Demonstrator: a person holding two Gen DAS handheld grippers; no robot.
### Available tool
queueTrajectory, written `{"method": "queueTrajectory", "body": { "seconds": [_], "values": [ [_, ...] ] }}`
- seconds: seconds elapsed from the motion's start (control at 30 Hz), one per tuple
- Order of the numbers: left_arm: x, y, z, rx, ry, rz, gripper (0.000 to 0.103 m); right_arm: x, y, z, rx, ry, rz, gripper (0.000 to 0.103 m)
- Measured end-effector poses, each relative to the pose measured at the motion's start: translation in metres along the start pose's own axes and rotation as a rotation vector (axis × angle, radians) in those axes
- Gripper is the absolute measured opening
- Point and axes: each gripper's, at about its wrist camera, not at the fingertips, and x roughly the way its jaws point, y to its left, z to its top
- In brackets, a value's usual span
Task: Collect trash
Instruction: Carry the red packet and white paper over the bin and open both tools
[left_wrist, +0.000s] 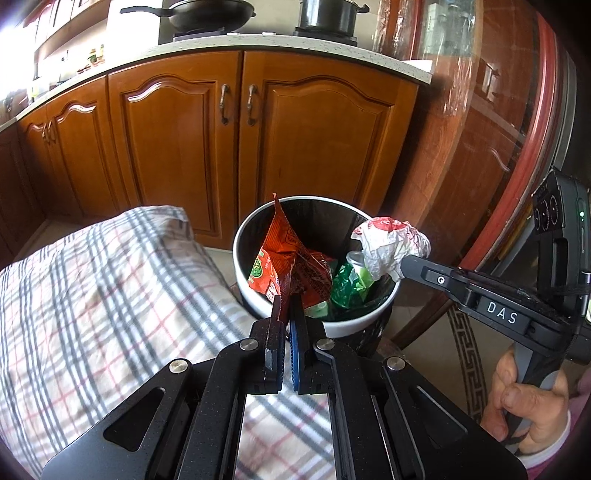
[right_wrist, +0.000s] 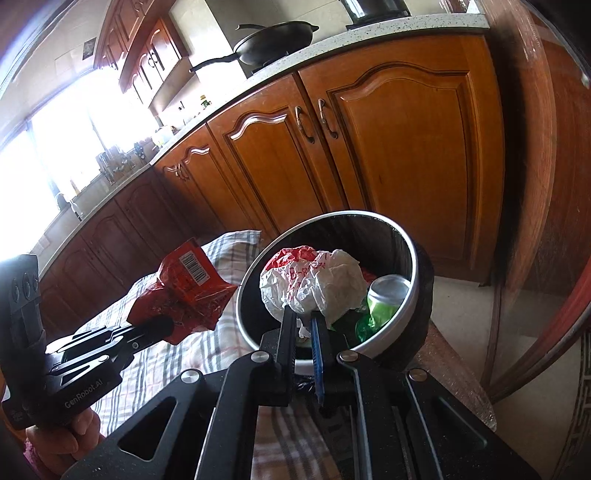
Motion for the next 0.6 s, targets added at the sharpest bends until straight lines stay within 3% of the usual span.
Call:
{"method": "queueTrajectory", "body": {
  "seconds": [0.6],
  "values": [
    [0.037, -0.007, 0.025, 0.007, 0.048, -0.002, 0.002, 0.019, -0.014, 0.02, -0.01, 0.016, -0.033, 0.008]
  ]
}}
